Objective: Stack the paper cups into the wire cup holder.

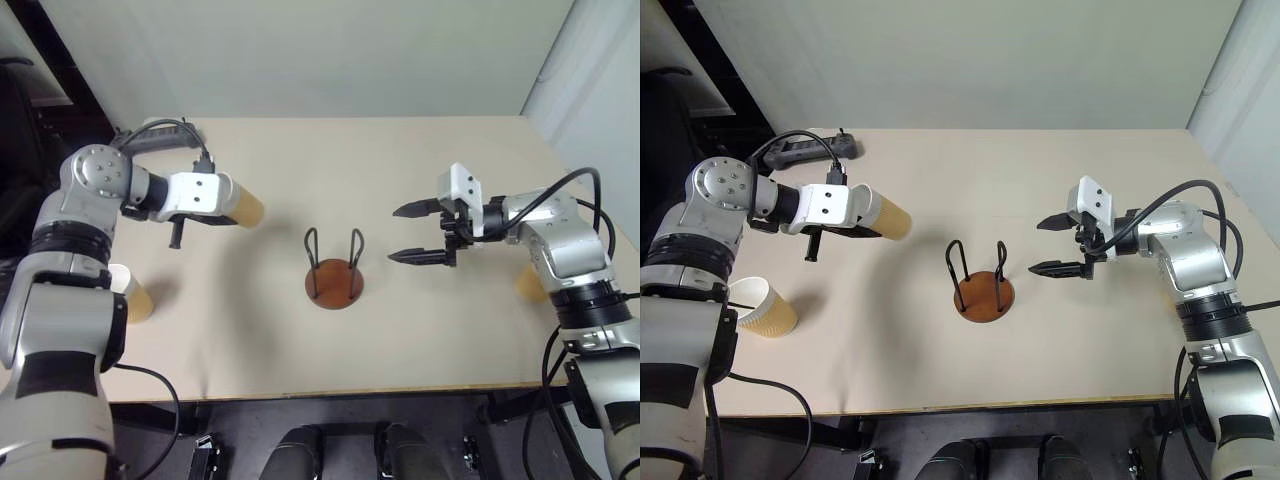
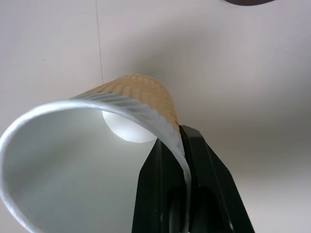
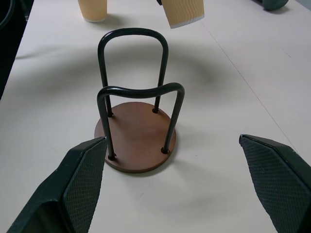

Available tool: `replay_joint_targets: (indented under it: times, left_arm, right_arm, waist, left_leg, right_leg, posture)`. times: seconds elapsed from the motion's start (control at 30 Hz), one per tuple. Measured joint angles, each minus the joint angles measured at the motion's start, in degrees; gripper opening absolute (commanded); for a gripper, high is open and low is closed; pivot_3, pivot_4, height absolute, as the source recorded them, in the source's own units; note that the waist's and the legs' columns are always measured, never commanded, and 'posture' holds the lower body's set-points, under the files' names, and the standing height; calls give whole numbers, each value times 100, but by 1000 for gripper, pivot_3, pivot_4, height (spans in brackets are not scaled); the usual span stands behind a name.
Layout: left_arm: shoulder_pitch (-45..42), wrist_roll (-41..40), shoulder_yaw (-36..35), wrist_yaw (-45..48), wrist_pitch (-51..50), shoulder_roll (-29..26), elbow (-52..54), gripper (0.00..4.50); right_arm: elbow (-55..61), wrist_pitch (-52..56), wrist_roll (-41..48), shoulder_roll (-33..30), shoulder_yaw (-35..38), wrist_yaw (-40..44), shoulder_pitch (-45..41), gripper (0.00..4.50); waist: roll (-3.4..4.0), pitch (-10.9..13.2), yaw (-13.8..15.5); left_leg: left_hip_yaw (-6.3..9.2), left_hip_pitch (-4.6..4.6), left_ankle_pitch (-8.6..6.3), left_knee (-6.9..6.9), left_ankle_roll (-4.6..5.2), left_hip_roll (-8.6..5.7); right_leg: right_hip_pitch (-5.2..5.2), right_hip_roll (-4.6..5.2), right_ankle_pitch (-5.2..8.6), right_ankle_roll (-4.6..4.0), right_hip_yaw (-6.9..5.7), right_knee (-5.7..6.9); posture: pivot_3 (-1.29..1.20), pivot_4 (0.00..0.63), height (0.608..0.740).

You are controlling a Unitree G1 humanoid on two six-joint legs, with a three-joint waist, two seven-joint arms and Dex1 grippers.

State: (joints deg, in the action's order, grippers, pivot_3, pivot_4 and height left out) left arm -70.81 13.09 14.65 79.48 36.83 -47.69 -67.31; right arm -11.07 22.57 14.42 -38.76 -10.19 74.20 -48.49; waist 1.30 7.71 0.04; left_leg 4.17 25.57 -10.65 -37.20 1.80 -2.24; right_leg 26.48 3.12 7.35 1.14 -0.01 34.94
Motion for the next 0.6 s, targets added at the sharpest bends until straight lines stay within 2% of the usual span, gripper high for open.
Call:
replay_joint_targets:
  times: [0.4, 0.6]
  left_arm:
    - [-22, -15, -10, -78, -151, 91, -2, 32]
    - [-581, -5, -5, 286, -342, 206, -17, 32]
  right_arm:
    - [-13, -57, -1, 0, 1, -1, 0, 4500]
    - [-14, -74, 2, -55, 4, 42, 0, 4500]
  waist:
    - [0, 0, 3]
    - [0, 0, 18]
  left_leg:
    - [0, 4, 3, -3, 2, 0]
    - [4, 31, 4, -17, 5, -3]
  right_leg:
    - [0, 1, -2, 2, 0, 0]
    - [9, 2, -5, 6, 0, -3]
  posture:
    - [0, 150, 740]
    - [0, 150, 740]
